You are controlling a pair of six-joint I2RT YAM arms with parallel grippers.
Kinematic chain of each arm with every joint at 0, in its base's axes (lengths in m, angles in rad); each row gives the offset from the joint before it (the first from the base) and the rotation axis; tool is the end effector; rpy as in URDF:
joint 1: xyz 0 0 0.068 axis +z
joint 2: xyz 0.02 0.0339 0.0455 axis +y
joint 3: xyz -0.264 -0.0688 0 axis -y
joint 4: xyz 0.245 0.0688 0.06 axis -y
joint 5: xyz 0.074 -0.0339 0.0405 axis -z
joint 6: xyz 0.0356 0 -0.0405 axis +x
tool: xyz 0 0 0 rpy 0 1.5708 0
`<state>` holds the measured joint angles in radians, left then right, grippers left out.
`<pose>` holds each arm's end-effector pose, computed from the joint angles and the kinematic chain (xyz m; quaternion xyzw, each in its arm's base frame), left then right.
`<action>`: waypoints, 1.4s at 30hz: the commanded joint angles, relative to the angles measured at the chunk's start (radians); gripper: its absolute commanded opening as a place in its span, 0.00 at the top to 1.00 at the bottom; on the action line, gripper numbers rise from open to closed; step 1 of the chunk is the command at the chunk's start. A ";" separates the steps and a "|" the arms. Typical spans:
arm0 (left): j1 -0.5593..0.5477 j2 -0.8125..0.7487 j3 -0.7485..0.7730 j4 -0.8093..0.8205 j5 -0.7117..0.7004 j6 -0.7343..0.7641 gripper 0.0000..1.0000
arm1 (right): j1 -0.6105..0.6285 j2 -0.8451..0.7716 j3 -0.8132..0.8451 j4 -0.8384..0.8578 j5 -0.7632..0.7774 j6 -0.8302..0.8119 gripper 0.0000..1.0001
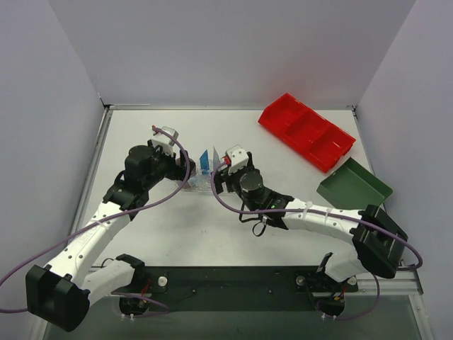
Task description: Prepare toiletry sets of a toothbrush and toothpaste on the tray
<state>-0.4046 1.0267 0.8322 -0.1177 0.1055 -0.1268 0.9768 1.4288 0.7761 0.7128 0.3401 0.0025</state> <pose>0.2186 -0.0977 0.3173 0.1425 0.7952 -0.1955 0.5559 0.1895 0.2594 0.2802 -0.2074 0.6547 0.2351 0.6878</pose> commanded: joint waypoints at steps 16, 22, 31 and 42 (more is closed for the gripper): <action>0.018 -0.039 0.024 0.013 -0.098 -0.083 0.12 | -0.177 -0.228 0.127 -0.372 -0.230 0.323 0.18; 0.042 -0.048 0.031 0.006 -0.165 -0.129 0.08 | -0.274 -0.344 0.072 -0.476 -0.200 0.344 0.17; 0.082 -0.085 0.067 -0.029 -0.245 -0.157 0.05 | -0.432 -0.539 0.032 -0.705 -0.169 0.384 0.18; 0.079 -0.191 0.051 -0.030 -0.359 -0.132 0.04 | -0.440 -0.751 0.003 -0.849 -0.029 0.337 0.18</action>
<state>-0.3264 0.8902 0.8654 -0.1810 -0.2165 -0.2787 0.5434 0.7193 0.7982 -0.0917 0.2352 0.3595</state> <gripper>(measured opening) 0.954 0.824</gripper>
